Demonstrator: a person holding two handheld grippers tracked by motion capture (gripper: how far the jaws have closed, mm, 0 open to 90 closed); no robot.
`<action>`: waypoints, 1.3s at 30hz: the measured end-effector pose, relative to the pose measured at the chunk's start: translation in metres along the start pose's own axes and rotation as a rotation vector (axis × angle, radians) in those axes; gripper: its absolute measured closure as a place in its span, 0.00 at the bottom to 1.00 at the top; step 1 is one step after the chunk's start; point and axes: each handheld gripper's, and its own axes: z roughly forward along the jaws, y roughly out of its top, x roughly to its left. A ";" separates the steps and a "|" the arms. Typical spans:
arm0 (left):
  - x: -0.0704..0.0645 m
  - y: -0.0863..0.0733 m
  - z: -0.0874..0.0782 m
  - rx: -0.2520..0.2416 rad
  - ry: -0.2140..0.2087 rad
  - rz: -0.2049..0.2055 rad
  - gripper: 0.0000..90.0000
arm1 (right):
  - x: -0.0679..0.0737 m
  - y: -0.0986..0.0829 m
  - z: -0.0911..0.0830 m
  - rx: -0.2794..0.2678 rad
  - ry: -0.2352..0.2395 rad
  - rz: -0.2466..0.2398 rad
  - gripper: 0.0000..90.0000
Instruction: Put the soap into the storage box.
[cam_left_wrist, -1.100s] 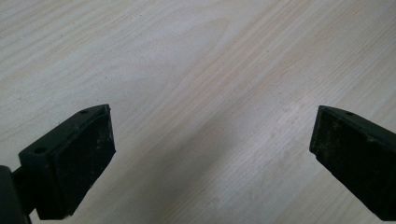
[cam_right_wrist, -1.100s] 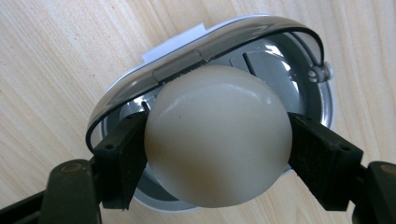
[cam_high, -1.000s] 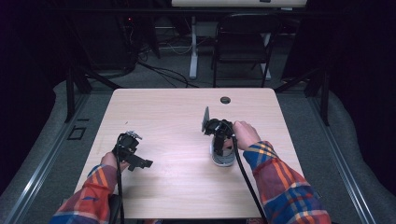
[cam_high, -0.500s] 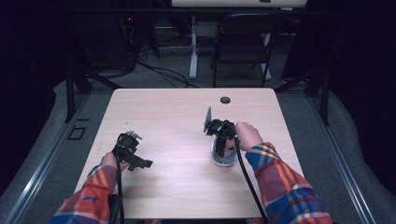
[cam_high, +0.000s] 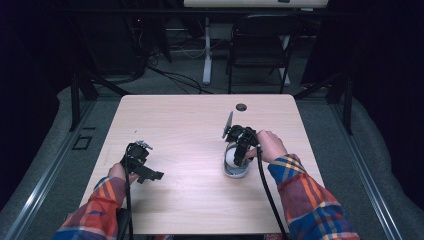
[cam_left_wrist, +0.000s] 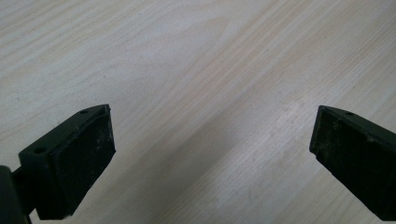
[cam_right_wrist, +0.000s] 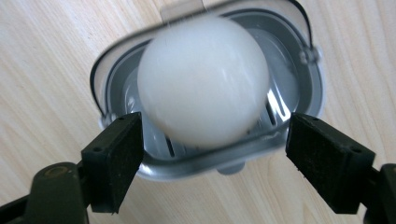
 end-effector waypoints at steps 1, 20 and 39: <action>0.000 0.000 0.000 -0.002 -0.001 0.000 0.00 | 0.000 -0.002 -0.002 -0.011 0.004 0.006 0.20; -0.001 0.000 0.000 0.000 0.002 0.002 0.00 | -0.015 -0.084 -0.040 -0.167 -0.016 0.157 0.00; -0.001 0.000 0.001 0.004 0.004 0.001 0.00 | -0.026 -0.166 -0.021 -0.165 -0.032 0.299 0.00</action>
